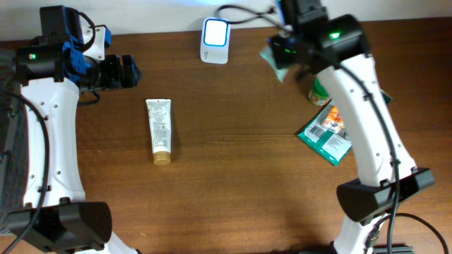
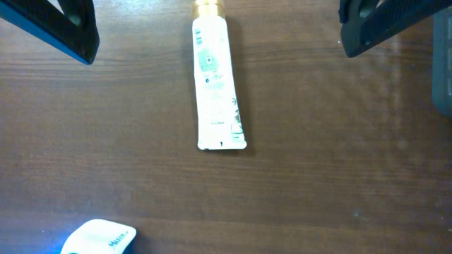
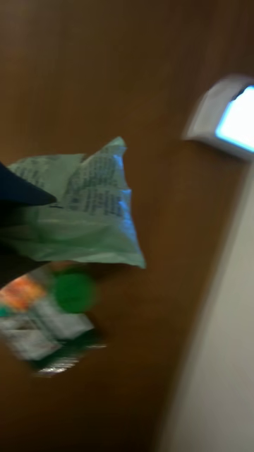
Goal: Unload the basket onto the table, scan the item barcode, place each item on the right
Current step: 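Carry the pouch right and drop it on the glove packet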
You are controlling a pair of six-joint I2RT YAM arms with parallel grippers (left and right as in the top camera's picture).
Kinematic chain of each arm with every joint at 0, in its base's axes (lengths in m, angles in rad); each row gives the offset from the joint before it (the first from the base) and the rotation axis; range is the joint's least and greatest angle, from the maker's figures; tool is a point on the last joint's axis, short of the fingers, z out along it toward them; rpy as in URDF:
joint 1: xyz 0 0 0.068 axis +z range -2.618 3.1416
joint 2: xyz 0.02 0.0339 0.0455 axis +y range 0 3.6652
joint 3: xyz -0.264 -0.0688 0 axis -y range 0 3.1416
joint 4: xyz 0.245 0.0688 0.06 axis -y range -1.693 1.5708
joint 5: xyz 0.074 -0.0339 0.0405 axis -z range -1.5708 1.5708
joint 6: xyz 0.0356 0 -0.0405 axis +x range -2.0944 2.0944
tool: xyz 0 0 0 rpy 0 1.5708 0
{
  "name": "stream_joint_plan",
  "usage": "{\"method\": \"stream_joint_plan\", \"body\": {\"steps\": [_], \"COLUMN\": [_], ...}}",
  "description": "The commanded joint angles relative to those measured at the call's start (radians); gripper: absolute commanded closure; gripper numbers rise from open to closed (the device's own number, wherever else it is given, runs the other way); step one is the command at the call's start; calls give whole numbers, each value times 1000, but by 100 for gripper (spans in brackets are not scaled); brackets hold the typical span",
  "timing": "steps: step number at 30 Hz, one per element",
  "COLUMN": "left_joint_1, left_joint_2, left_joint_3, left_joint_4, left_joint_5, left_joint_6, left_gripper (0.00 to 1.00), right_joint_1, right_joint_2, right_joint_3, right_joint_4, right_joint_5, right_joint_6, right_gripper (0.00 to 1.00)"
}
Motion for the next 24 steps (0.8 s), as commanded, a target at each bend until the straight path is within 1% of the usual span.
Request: {"method": "stream_joint_plan", "body": {"steps": [1,4,8,13,17,22,24], "left_joint_1": [3,3,3,3,3,3,3], "left_joint_2": [-4,-4,-4,-4,-4,-4,-4], "left_joint_3": [15,15,15,15,15,15,15], "left_joint_4": [1,1,1,1,1,1,1], "left_joint_5": [0,0,0,0,0,0,0], "left_joint_6": [12,12,12,12,12,12,12], "left_gripper": [1,1,0,1,1,1,1], "right_joint_1": [-111,-197,-279,-323,-340,-377,-393], "right_joint_2": [29,85,156,234,292,313,313], "right_joint_3": [1,1,0,-2,-5,-6,-6], "right_joint_4": [-158,-255,-277,-276,-277,-278,-278], "right_joint_5": [-107,-121,-122,-122,-120,-92,-92], "right_joint_6": [148,148,147,139,92,90,90], "right_gripper": [96,96,96,96,96,95,79]}}
